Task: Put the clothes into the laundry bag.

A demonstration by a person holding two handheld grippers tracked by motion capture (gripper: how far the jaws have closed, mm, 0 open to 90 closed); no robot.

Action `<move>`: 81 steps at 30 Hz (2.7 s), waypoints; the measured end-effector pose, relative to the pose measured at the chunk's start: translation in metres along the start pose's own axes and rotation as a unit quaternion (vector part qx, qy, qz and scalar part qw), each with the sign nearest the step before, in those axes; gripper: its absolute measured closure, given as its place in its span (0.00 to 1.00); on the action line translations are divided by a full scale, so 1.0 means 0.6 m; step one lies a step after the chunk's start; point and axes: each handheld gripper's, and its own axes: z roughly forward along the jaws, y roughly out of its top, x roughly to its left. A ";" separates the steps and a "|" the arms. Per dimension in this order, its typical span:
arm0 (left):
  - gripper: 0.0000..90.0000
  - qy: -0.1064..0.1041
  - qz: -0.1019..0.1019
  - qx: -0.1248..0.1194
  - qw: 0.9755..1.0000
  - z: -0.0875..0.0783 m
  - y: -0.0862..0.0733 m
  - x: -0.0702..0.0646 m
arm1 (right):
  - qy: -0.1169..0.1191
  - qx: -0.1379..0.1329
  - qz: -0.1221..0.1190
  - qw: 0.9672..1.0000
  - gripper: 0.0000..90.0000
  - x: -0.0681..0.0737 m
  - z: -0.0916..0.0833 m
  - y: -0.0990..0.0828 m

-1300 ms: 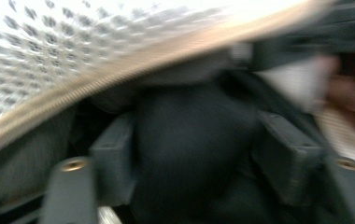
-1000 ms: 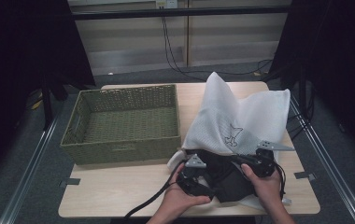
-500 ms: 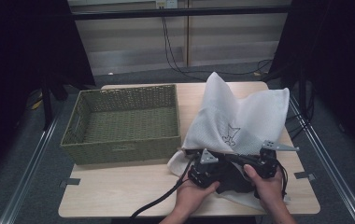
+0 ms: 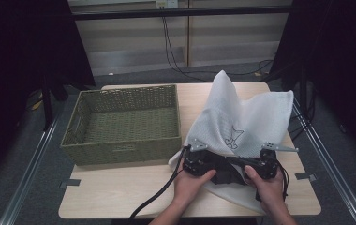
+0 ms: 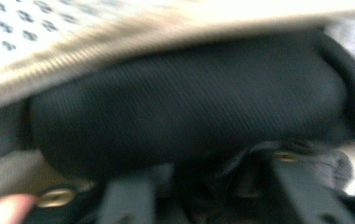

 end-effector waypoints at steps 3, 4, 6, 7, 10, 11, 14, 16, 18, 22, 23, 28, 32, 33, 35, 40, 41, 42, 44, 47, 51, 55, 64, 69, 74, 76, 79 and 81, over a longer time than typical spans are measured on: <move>0.40 0.002 0.009 0.009 1.000 -0.033 -0.025 -0.009 | -0.001 -0.007 0.005 1.000 0.99 -0.002 -0.002 0.002; 0.33 0.002 0.012 0.025 1.000 -0.036 -0.033 -0.012 | -0.002 -0.007 0.003 1.000 0.99 -0.001 -0.002 0.003; 0.21 -0.007 0.017 0.056 0.998 -0.033 -0.044 -0.016 | -0.006 -0.008 0.001 1.000 0.99 -0.001 0.000 0.002; 0.17 -0.010 0.017 0.067 0.998 -0.028 -0.047 -0.021 | -0.006 -0.007 0.001 1.000 0.99 0.000 0.002 0.002; 0.14 0.000 0.039 0.083 0.996 -0.009 -0.040 -0.038 | -0.008 -0.004 0.001 1.000 0.99 0.002 0.007 0.001; 0.18 0.014 0.052 0.086 0.995 -0.004 -0.035 -0.044 | -0.010 -0.001 0.000 1.000 0.99 0.002 0.008 0.001; 0.53 0.040 0.070 0.089 0.993 0.011 -0.020 -0.054 | -0.010 -0.001 -0.006 1.000 0.99 0.005 0.011 0.000; 0.73 0.024 0.049 0.086 0.995 0.022 -0.007 -0.048 | -0.002 -0.003 -0.010 1.000 0.99 0.009 0.010 0.001; 0.87 0.012 0.032 0.068 0.997 0.029 0.008 -0.040 | 0.007 -0.008 -0.021 1.000 0.99 0.018 0.008 0.004; 0.91 -0.010 0.016 -0.038 0.999 0.015 0.041 -0.039 | 0.015 -0.028 -0.040 0.999 0.99 0.036 -0.008 0.015; 0.91 -0.011 0.021 -0.069 0.997 0.009 0.048 -0.043 | 0.015 -0.035 -0.045 0.998 0.99 0.041 -0.013 0.017; 0.89 0.052 0.003 -0.004 0.999 0.054 0.041 -0.014 | 0.027 -0.031 -0.055 0.998 0.99 0.041 -0.013 0.017; 0.85 0.024 -0.018 0.018 0.999 0.063 0.027 0.009 | 0.007 -0.009 -0.045 0.999 0.99 0.024 -0.002 0.006; 0.81 0.020 -0.009 0.019 1.000 0.060 0.027 0.005 | 0.000 -0.007 -0.043 0.999 0.99 0.020 -0.002 0.005; 0.65 0.012 0.018 0.022 1.000 0.046 0.024 -0.003 | -0.002 -0.010 -0.032 0.999 0.99 0.012 -0.003 0.005; 0.33 0.040 0.047 0.022 0.998 -0.004 -0.002 -0.022 | -0.012 -0.016 -0.030 0.999 0.99 0.007 -0.006 0.006; 0.28 0.035 0.047 0.025 0.998 -0.010 -0.011 -0.026 | -0.012 -0.018 -0.027 0.999 0.98 0.007 -0.005 0.006; 0.23 0.027 0.044 0.030 0.998 -0.014 -0.019 -0.030 | -0.013 -0.018 -0.027 0.999 0.99 0.007 -0.003 0.006; 0.18 0.010 0.042 0.041 0.998 -0.016 -0.033 -0.040 | -0.016 -0.017 -0.026 0.999 0.98 0.006 0.001 0.005; 0.15 -0.003 0.049 0.068 0.996 0.001 -0.041 -0.052 | -0.017 -0.012 -0.023 1.000 0.98 0.004 0.007 0.003; 0.37 0.024 0.062 0.091 0.994 0.023 -0.026 -0.060 | -0.015 -0.008 -0.021 1.000 0.98 0.004 0.008 0.001; 0.86 0.020 0.040 0.064 0.997 0.039 -0.002 -0.048 | -0.003 -0.017 -0.035 0.999 0.98 0.014 0.004 0.005; 0.88 -0.005 -0.041 0.020 0.999 0.070 0.030 -0.009 | -0.012 -0.013 -0.057 0.998 0.99 0.031 -0.004 0.008; 0.66 -0.024 -0.013 0.038 0.999 0.049 0.011 -0.004 | -0.040 0.038 -0.023 0.998 0.99 -0.002 0.018 -0.007; 0.38 0.004 0.042 0.007 0.999 -0.031 -0.009 0.002 | -0.069 0.071 -0.022 0.995 0.99 -0.015 0.030 -0.013; 0.37 0.044 0.062 -0.007 0.997 -0.067 -0.018 0.011 | -0.073 0.075 -0.019 0.994 0.99 -0.018 0.033 -0.013; 0.37 0.118 0.063 -0.043 0.990 -0.112 -0.038 0.027 | -0.080 0.076 -0.023 0.994 0.99 -0.018 0.034 -0.012; 0.39 0.173 0.051 -0.064 0.981 -0.137 -0.056 0.045 | -0.081 0.075 -0.027 0.994 0.99 -0.018 0.033 -0.012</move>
